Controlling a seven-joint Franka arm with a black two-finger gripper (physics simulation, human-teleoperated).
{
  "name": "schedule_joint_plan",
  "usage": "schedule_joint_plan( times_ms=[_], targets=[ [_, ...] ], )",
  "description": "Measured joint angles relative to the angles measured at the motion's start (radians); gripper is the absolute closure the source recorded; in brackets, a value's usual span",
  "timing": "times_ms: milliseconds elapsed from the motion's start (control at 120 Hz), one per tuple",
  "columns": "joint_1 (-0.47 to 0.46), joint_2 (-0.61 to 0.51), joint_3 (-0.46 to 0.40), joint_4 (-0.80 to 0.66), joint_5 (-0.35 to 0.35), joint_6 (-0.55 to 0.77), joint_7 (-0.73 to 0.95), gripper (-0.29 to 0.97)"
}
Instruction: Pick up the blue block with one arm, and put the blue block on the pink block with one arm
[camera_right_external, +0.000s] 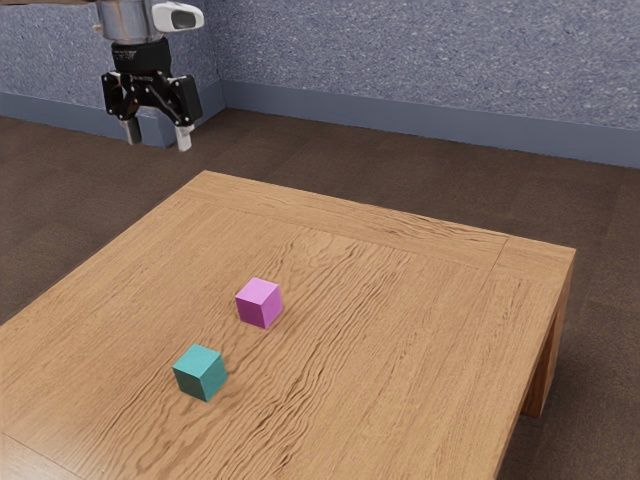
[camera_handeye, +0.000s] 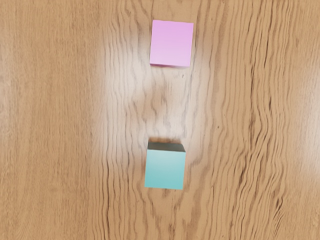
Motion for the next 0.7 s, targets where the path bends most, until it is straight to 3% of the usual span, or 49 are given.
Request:
schedule_joint_plan(
  times_ms=[417, 467, 542, 592, 633, 700],
  targets=[
    [0.001, -0.001, 0.000, 0.008, 0.000, 0.002, 0.001, 0.00],
    [0.001, -0.062, 0.002, 0.053, 0.021, -0.031, 0.017, 0.00],
    [0.064, -0.139, -0.001, 0.256, -0.032, -0.100, 0.050, 0.00],
    [0.188, -0.174, -0.069, 0.330, -0.063, -0.127, 0.070, 0.00],
    [0.257, -0.168, -0.132, 0.336, -0.074, -0.146, 0.083, 0.00],
    [0.238, -0.135, -0.170, 0.262, -0.091, -0.172, 0.094, 0.00]
  ],
)
